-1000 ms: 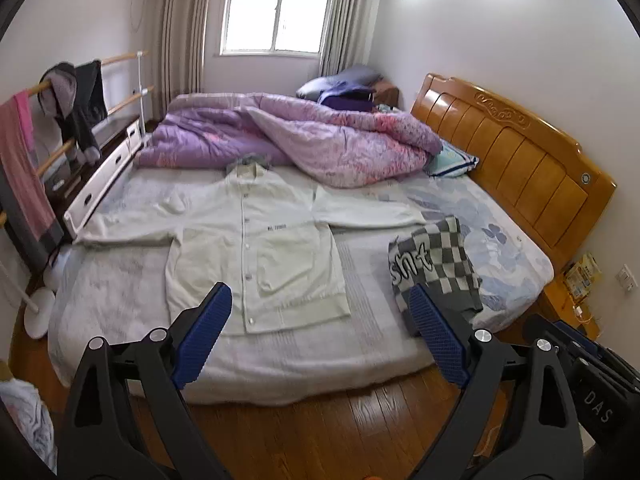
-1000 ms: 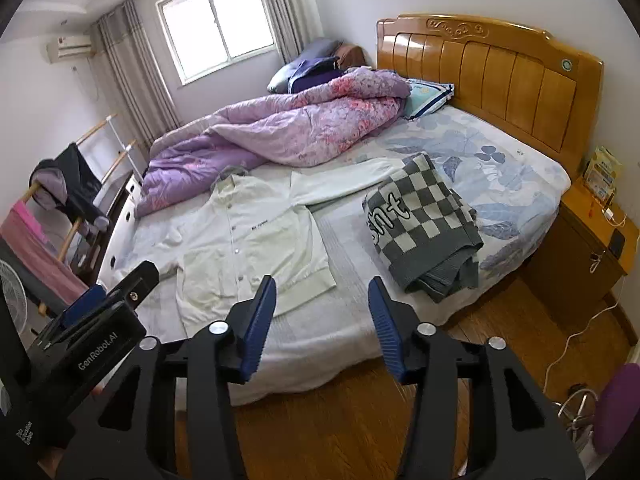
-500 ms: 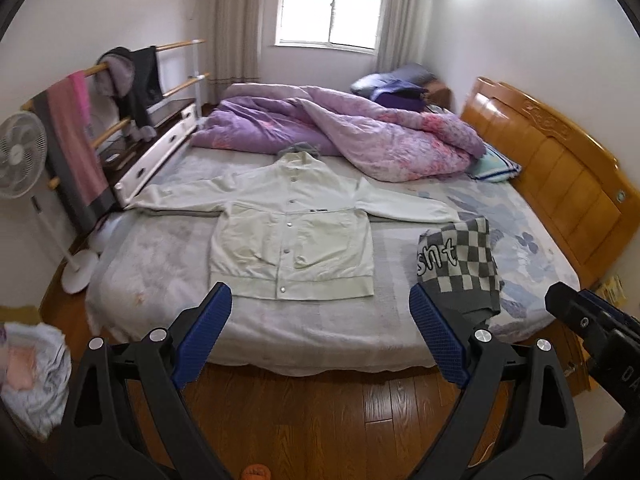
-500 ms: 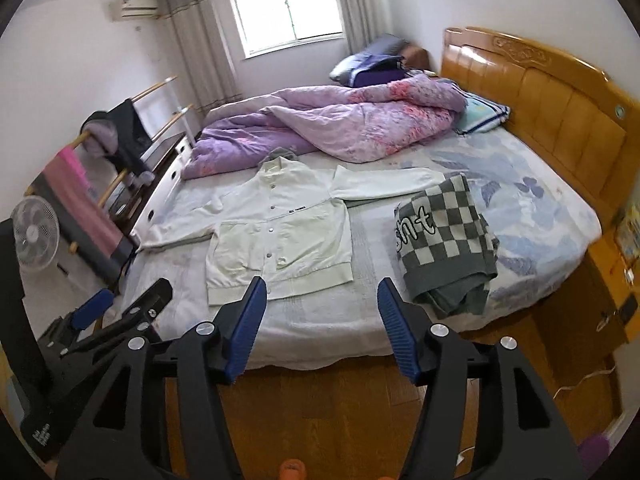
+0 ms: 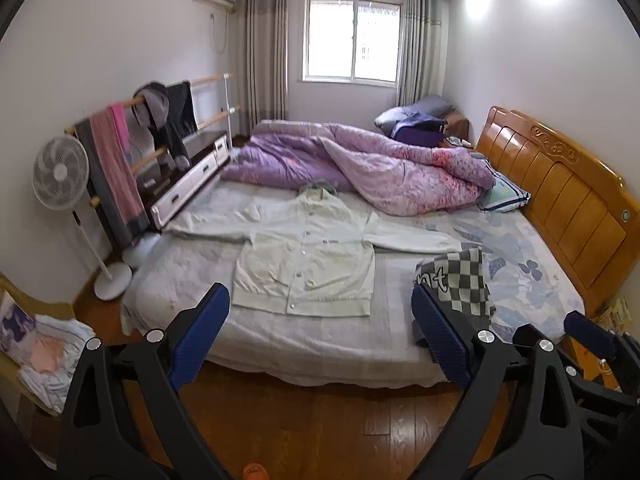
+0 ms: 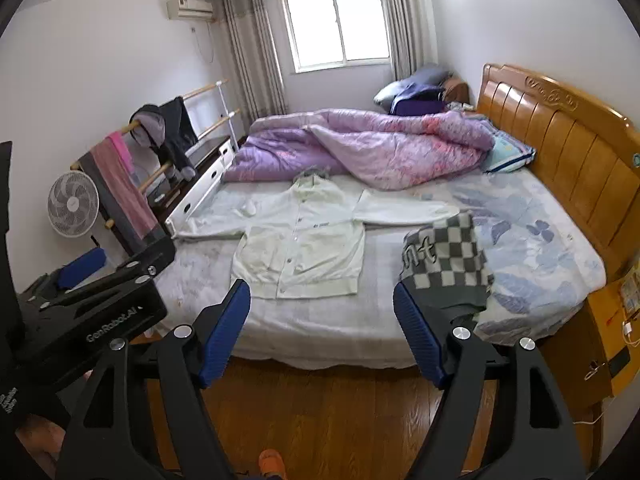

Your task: Fold large clothes

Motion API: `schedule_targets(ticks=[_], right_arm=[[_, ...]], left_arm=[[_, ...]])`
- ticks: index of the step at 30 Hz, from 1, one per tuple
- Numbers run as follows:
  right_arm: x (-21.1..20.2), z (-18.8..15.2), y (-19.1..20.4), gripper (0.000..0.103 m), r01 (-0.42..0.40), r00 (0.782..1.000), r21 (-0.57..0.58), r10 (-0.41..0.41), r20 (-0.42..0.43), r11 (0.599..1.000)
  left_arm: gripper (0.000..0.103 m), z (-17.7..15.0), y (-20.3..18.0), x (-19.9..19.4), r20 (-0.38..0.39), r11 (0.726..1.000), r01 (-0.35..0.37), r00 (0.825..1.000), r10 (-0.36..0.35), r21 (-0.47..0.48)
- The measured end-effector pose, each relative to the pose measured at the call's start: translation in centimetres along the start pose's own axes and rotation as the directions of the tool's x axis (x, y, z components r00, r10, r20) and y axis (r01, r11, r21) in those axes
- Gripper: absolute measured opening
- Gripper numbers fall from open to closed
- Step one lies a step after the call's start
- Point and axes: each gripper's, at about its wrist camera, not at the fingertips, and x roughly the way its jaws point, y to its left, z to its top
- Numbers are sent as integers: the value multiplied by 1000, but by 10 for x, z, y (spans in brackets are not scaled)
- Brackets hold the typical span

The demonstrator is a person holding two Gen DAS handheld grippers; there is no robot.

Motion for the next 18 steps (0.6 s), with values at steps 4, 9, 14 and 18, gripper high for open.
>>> schedule_targets(ticks=[4, 9, 14, 18], right_arm=[[-18, 10, -12, 76, 13, 1000, 3, -13, 23, 1000], [-38, 17, -19, 78, 31, 998, -10, -31, 56, 999], [-49, 24, -19, 85, 36, 996, -16, -35, 85, 999], [-55, 29, -21, 89, 46, 994, -13, -45, 103, 999]], left_arm=[[94, 6, -14, -24, 41, 1000, 9, 999, -10, 17], [94, 16, -26, -38, 65, 999, 23, 998, -25, 33], [94, 25, -27, -44, 78, 999, 22, 997, -24, 24], [95, 28, -26, -44, 80, 999, 25, 996, -27, 24]])
